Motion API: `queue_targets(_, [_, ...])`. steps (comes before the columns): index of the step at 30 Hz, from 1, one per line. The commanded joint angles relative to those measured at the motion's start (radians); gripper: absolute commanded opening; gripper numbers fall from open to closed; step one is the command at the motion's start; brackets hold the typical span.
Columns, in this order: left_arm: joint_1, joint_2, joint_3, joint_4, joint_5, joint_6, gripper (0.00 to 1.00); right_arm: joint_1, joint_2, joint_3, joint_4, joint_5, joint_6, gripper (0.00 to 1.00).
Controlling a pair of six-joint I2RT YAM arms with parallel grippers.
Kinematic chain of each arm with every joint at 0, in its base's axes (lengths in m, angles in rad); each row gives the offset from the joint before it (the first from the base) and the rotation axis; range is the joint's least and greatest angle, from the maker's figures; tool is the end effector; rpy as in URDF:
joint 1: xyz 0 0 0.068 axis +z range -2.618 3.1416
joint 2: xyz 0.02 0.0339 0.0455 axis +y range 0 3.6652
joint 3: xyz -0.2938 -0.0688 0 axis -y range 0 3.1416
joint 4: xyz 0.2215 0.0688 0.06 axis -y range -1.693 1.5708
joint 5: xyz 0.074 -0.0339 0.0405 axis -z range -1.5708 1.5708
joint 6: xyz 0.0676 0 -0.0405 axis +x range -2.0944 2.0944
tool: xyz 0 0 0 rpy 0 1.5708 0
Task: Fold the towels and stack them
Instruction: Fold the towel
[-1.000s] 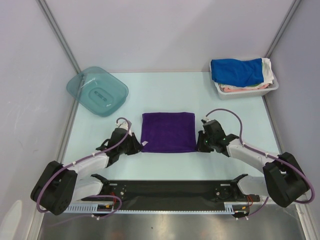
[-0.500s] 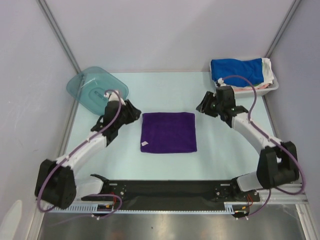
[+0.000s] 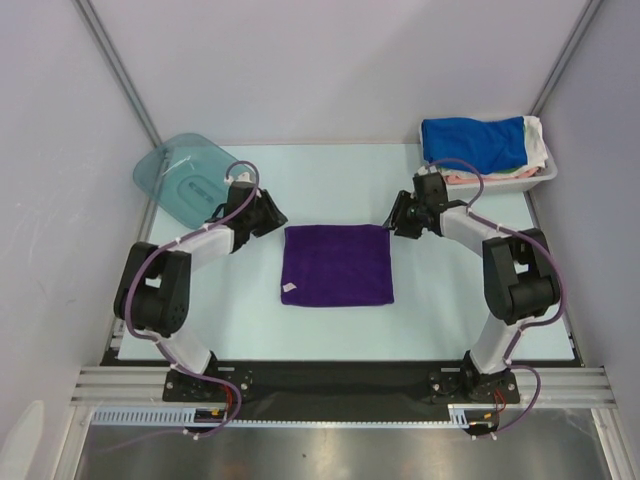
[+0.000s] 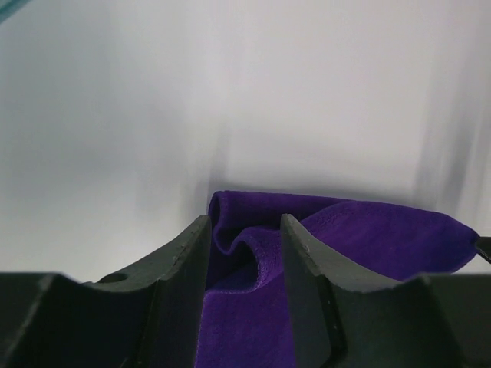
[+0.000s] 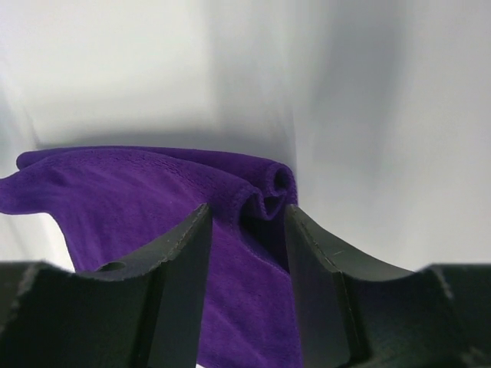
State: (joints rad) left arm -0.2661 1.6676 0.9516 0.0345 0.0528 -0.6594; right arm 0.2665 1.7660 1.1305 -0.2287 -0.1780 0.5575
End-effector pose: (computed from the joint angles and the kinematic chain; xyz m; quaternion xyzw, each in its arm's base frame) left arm 0.3510 -0.0994 0.2167 -0.1652 0.8873 -0.2133 0.3741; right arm 0.3655 0.1122 0.2116 0.1051 0.9291 0.2144 0.2824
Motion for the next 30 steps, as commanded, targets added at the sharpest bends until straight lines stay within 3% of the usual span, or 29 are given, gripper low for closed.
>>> queue_targets(1, [-0.002, 0.021, 0.041, 0.05, 0.068, -0.034, 0.46, 0.019, 0.026, 0.058, 0.049, -0.023, 0.021, 0.48])
queue_targets(5, [-0.002, 0.04, 0.019, 0.082, 0.097, -0.052, 0.46, 0.034, 0.058, 0.064, 0.06, -0.032, 0.028, 0.47])
queue_targets(11, [-0.004, 0.066, 0.016, 0.116, 0.145, -0.072, 0.43, 0.037, 0.066, 0.081, 0.054, -0.02, 0.025, 0.23])
queue_targets(16, [-0.004, 0.084, 0.042, 0.134, 0.165, -0.069, 0.26, 0.039, 0.05, 0.094, 0.045, -0.008, 0.01, 0.11])
queue_targets(20, [-0.002, 0.075, 0.052, 0.169, 0.16, -0.049, 0.16, 0.04, 0.035, 0.094, 0.057, 0.005, -0.008, 0.06])
queue_targets(30, [-0.008, -0.015, -0.074, 0.334, 0.122, 0.021, 0.05, 0.095, -0.069, 0.014, 0.094, 0.097, -0.077, 0.01])
